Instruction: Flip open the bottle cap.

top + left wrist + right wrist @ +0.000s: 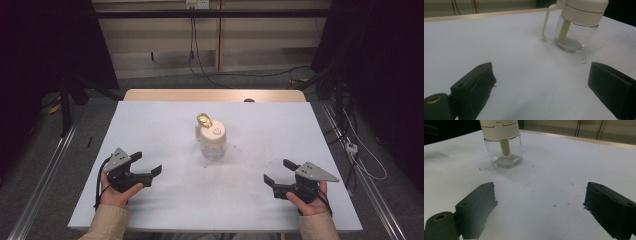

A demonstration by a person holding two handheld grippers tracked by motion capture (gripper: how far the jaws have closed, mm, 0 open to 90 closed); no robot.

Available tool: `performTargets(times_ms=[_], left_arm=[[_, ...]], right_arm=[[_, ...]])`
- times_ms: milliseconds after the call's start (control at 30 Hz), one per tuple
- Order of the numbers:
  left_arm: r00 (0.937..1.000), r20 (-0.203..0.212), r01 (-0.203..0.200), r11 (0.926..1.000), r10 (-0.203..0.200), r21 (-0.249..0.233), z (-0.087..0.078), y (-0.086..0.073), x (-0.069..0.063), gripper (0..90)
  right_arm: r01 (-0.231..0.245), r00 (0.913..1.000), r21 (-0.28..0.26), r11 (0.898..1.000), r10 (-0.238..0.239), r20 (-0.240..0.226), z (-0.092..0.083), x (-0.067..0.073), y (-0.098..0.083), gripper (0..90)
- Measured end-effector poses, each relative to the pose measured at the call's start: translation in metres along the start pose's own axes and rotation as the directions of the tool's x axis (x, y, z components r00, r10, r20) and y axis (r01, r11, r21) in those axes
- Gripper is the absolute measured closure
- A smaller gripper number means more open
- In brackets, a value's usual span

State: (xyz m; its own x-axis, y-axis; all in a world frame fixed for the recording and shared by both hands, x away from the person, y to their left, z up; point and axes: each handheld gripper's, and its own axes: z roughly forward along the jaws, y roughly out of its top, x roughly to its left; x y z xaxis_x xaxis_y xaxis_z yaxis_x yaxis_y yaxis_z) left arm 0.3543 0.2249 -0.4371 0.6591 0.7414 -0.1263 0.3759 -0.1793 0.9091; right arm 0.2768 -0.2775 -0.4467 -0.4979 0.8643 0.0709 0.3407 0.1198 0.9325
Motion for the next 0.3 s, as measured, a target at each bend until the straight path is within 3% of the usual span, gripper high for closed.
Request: performTargets(times_ms=[300], left_arm=[[0.9998,-0.009,-0.015,0.9999,0.015,0.004,0.0004,-0.0002,-0.0003,6.1]], right_arm=[[-0.001,1.0000,0.007,1.000,0.001,-0.001,0.0017,0.0005,-0.0008,9.3]])
